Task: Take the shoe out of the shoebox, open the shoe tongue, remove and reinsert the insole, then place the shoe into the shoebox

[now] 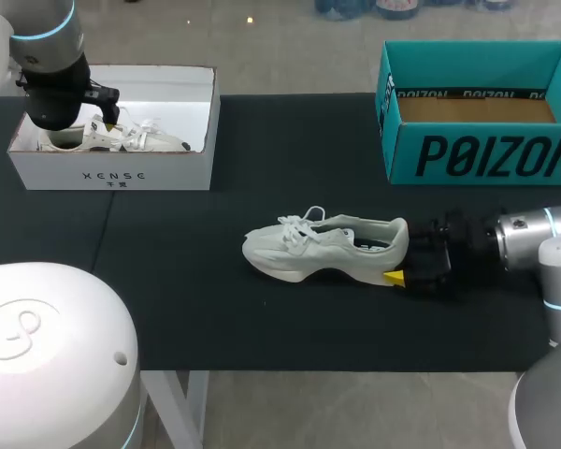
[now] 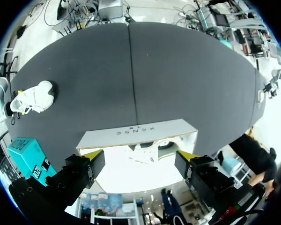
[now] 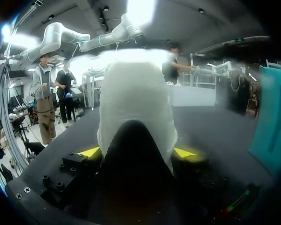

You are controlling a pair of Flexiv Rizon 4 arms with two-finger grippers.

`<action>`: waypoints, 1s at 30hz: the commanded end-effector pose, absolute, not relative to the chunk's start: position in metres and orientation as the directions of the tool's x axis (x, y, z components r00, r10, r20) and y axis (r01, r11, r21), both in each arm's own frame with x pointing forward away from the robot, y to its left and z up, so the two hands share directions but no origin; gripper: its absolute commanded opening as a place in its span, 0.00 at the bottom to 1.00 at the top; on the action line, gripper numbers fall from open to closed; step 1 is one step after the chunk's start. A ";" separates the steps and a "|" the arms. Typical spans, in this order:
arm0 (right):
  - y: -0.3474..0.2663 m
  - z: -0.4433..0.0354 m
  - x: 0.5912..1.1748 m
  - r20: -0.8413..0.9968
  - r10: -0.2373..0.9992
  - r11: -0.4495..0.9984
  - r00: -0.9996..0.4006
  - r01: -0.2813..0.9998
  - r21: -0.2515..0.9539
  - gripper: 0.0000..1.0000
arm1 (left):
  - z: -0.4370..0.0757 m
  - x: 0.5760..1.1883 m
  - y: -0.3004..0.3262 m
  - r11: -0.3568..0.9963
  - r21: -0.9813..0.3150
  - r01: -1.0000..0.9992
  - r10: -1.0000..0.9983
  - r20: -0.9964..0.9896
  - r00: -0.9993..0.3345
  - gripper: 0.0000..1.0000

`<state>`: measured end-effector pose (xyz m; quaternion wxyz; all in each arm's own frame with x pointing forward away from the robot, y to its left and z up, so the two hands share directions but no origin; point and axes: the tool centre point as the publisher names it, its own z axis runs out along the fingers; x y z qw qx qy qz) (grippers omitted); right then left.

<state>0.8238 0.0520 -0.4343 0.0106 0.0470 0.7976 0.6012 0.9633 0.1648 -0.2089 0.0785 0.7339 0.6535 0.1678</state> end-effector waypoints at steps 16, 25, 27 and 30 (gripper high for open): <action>0.055 -0.438 0.823 0.040 0.090 0.275 -0.995 0.063 0.959 0.00 | -0.209 0.961 0.165 -0.134 0.336 0.932 0.985 0.146 0.089 1.00; 0.055 -0.438 0.823 0.040 0.090 0.275 -0.995 0.063 0.959 0.00 | -0.210 0.955 0.139 -0.137 0.326 0.936 0.986 0.138 0.097 1.00; 0.055 -0.438 0.823 0.040 0.090 0.275 -0.995 0.063 0.959 0.00 | -0.213 0.949 0.117 -0.147 0.314 0.938 0.985 0.130 0.111 1.00; 0.055 -0.438 0.823 0.040 0.090 0.275 -0.995 0.063 0.959 0.00 | -0.216 0.936 0.086 -0.141 0.298 0.944 0.987 0.111 0.112 1.00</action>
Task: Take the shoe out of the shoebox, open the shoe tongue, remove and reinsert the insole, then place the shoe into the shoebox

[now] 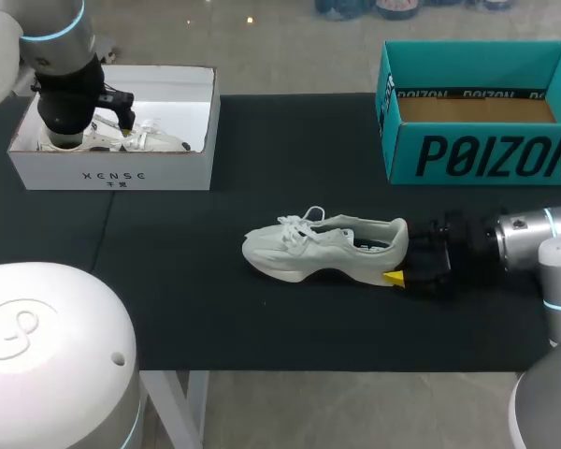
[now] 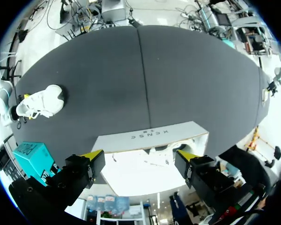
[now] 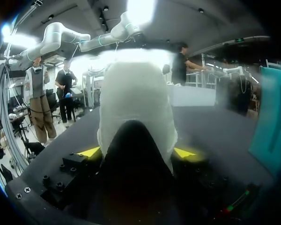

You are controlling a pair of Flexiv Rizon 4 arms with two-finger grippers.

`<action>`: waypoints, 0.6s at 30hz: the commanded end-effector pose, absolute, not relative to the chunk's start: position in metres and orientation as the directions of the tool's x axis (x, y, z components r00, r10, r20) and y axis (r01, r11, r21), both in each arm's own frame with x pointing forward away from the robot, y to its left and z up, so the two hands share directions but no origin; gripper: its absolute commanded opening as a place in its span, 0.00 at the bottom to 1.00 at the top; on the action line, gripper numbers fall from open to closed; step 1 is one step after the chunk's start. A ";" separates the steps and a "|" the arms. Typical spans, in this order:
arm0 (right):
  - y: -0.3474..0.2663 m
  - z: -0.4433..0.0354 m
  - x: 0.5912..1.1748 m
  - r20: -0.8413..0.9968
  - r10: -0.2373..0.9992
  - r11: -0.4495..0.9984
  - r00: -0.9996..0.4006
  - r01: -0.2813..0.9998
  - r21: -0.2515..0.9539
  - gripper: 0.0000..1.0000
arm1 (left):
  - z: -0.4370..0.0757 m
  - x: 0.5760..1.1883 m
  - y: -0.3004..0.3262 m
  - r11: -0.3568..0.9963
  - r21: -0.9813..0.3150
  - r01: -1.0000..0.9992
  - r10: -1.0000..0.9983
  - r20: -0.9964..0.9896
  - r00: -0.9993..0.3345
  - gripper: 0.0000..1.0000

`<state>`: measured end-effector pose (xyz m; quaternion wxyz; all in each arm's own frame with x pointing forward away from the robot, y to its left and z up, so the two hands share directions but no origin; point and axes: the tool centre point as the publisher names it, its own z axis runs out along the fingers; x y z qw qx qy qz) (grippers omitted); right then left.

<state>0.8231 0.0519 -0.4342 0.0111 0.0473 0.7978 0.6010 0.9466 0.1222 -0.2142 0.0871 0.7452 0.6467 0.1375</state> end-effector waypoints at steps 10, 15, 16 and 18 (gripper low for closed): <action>0.055 -0.438 0.823 0.040 0.090 0.275 -0.995 0.063 0.959 0.00 | -0.231 0.909 0.013 -0.063 0.218 0.974 0.995 0.094 0.043 1.00; 0.055 -0.438 0.823 0.040 0.090 0.275 -0.995 0.063 0.959 0.00 | -0.238 0.901 -0.014 0.225 0.137 0.965 0.969 0.070 -0.236 1.00; 0.055 -0.438 0.823 0.040 0.090 0.275 -0.995 0.063 0.959 0.00 | -0.238 0.901 -0.014 0.225 0.137 0.965 0.969 0.070 -0.236 1.00; 0.055 -0.438 0.823 0.040 0.090 0.275 -0.995 0.063 0.959 0.00 | -0.238 0.901 -0.014 0.225 0.137 0.965 0.969 0.070 -0.236 1.00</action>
